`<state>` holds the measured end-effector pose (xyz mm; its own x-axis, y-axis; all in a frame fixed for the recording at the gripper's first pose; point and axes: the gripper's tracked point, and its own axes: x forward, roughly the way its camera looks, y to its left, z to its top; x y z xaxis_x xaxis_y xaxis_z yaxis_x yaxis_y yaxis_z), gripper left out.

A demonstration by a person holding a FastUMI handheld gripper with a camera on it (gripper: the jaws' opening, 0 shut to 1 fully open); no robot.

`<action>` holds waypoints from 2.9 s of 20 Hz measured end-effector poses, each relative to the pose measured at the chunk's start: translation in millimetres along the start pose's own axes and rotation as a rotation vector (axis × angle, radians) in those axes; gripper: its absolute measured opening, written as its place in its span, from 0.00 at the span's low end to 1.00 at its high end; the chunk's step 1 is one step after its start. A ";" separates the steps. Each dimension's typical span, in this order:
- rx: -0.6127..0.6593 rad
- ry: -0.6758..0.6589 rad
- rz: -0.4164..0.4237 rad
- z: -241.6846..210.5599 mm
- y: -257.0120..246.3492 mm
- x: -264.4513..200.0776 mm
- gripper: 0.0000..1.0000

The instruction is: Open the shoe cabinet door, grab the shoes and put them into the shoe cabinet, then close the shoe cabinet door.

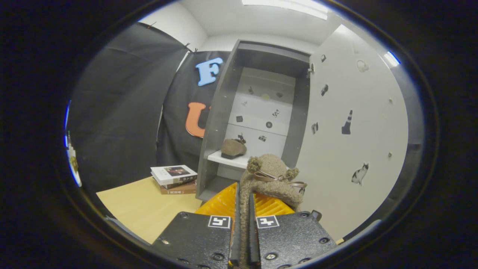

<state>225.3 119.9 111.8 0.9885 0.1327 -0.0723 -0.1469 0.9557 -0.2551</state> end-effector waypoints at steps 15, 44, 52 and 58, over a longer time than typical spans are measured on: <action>0.133 -0.015 -0.063 116.6 -53.2 53.4 0.12; -0.093 0.225 -0.101 34.1 -87.0 407.0 0.13; -0.003 0.271 0.021 13.2 -70.7 433.7 0.22; 0.058 0.294 0.021 11.2 -62.6 423.4 0.61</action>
<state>653.4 119.2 108.0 0.9313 0.0789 -0.3556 -0.1568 0.9680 -0.1958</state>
